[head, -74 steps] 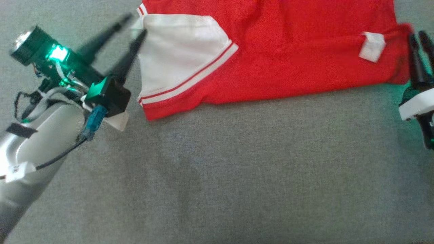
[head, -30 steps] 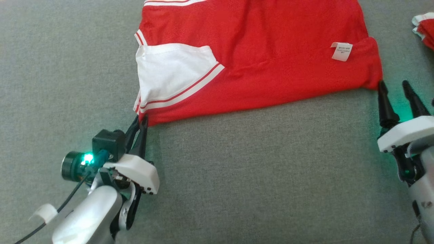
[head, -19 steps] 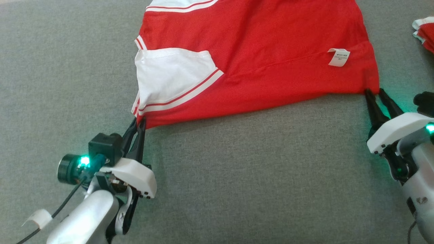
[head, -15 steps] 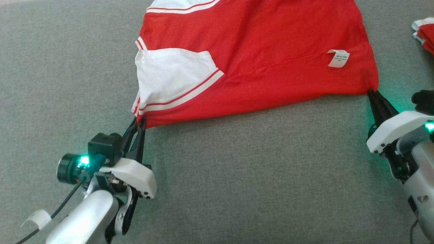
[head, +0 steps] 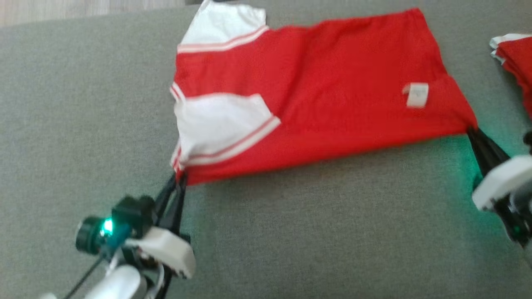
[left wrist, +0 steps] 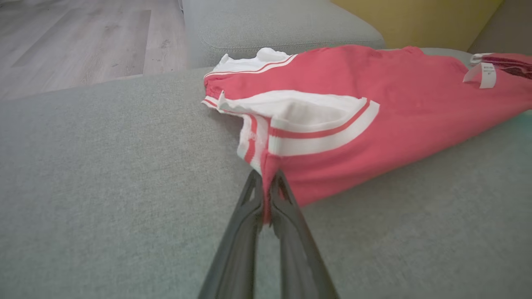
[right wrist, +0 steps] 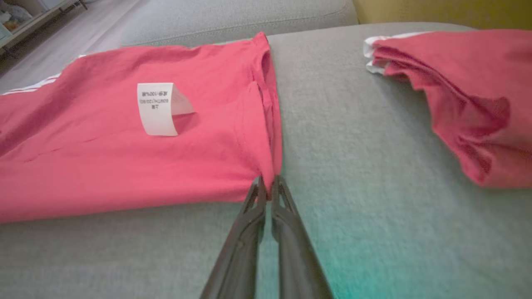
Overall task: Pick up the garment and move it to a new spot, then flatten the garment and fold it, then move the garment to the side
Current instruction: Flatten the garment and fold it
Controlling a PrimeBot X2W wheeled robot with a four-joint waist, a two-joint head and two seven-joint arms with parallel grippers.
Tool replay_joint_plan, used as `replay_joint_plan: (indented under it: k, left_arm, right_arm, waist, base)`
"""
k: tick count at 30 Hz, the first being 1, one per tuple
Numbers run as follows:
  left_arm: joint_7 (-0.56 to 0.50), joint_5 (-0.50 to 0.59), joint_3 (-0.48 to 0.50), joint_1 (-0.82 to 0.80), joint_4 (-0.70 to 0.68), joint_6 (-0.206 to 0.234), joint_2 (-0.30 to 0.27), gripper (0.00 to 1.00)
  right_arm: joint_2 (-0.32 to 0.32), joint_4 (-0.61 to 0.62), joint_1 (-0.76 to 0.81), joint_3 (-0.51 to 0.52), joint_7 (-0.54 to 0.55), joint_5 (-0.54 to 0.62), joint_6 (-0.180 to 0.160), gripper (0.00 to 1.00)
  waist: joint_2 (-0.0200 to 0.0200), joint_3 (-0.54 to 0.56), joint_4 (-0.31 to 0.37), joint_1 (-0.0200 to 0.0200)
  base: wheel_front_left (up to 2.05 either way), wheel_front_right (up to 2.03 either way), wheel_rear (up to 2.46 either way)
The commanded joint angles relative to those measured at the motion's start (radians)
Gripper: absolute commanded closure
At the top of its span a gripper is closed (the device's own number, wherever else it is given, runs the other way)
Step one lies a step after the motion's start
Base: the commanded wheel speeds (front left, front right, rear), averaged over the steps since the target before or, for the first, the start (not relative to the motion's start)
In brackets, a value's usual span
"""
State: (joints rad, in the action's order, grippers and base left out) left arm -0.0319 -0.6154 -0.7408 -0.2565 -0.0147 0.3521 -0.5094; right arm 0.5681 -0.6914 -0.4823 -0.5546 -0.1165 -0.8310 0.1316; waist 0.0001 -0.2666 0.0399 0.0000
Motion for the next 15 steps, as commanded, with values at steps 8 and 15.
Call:
replay_joint_plan:
  k: [8,15]
  left_arm:
    - [0.04,-0.034,0.021,0.124,-0.107,0.027,-0.049,1.0]
    - [0.036,-0.045,0.0,0.188,-0.126,0.044,-0.053,1.0]
  right_arm:
    - [0.132,0.1,0.203,0.007,-0.027,-0.029,-0.001,1.0]
    - [0.155,0.177,0.33,0.094,-0.014,0.003,-0.001,1.0]
  waist:
    - [-0.0001,0.046,0.002,0.0]
    - [-0.0001,0.055,0.005,0.0]
  base:
    - [0.0,0.0,0.0]
    - [0.0,0.0,0.0]
